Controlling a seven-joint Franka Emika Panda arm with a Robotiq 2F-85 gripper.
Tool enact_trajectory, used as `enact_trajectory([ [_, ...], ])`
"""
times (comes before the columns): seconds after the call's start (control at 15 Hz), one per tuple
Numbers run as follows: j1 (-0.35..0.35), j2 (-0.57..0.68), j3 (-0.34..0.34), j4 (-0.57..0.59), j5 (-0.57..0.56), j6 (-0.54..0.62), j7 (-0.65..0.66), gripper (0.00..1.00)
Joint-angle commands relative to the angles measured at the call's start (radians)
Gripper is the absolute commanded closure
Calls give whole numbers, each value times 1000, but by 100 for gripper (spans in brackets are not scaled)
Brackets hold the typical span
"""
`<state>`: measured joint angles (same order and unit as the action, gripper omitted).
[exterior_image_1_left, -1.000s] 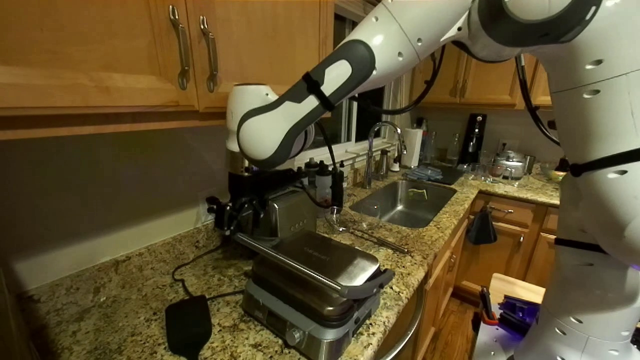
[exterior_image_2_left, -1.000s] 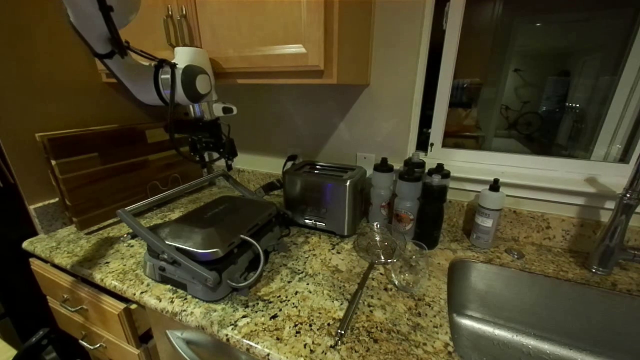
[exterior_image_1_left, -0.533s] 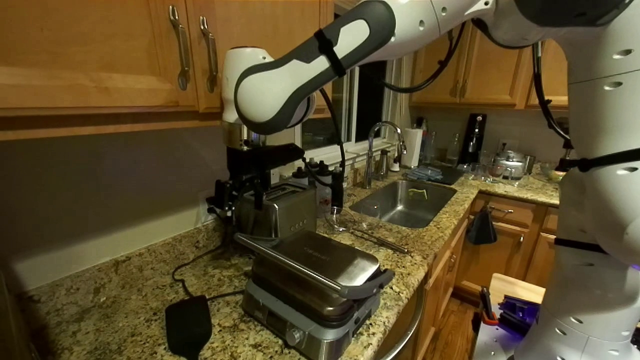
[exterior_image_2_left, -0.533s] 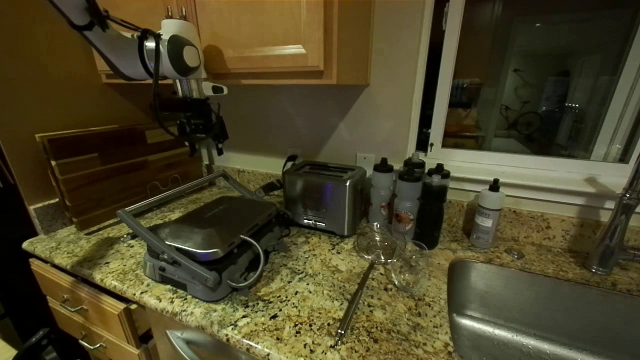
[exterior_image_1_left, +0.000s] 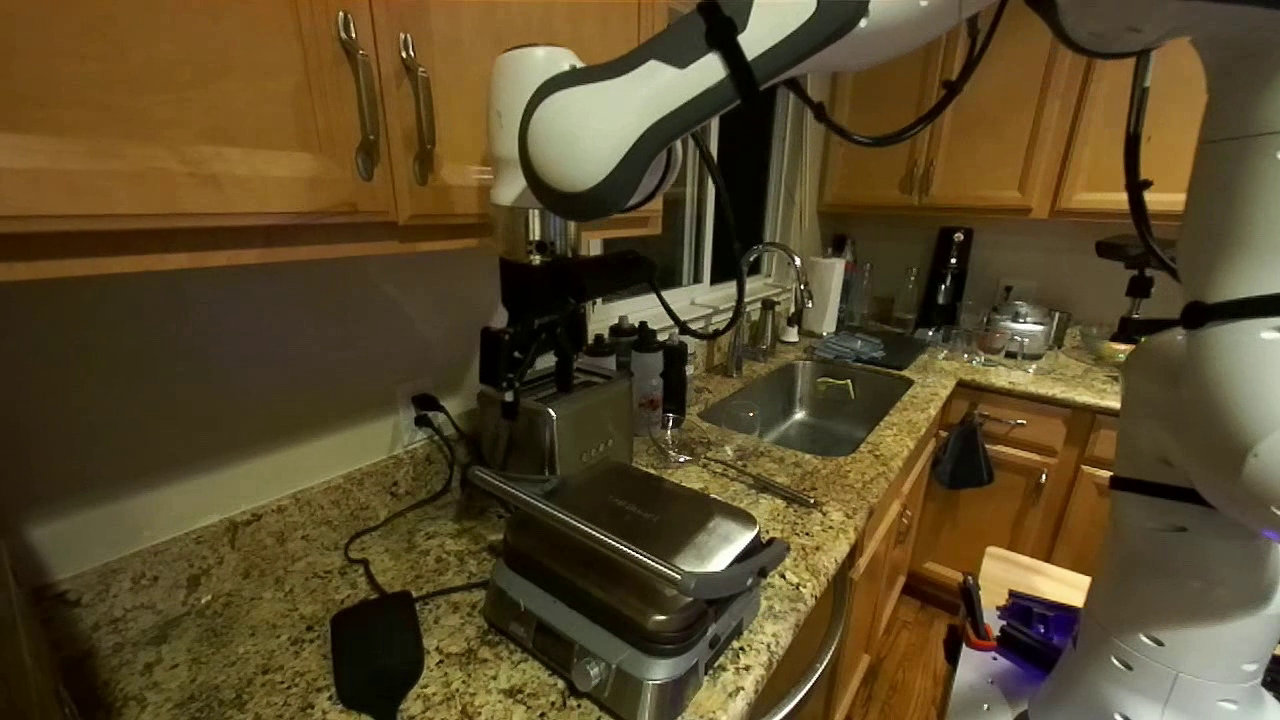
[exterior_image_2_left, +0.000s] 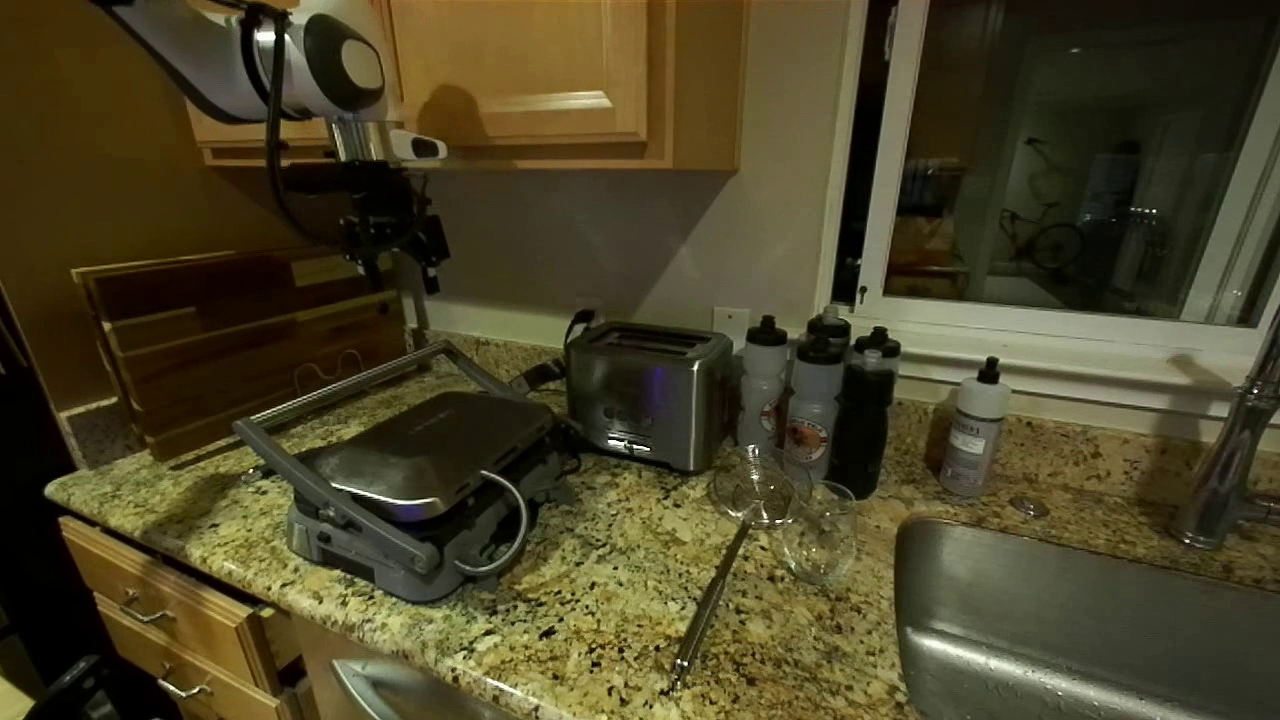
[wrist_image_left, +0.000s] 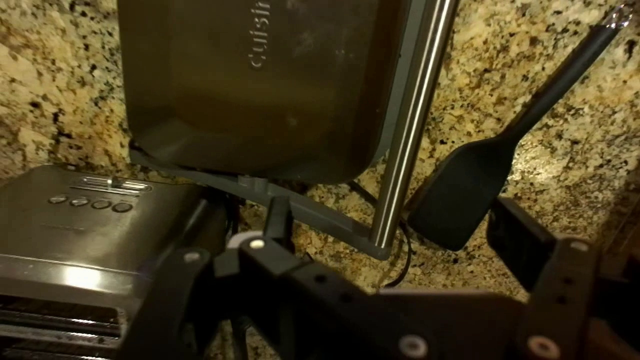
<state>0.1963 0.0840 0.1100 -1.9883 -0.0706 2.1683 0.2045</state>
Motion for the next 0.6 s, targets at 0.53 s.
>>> enact_trajectory([
  [0.53,-104,-428,-7,-364,-20,-66,-2,0],
])
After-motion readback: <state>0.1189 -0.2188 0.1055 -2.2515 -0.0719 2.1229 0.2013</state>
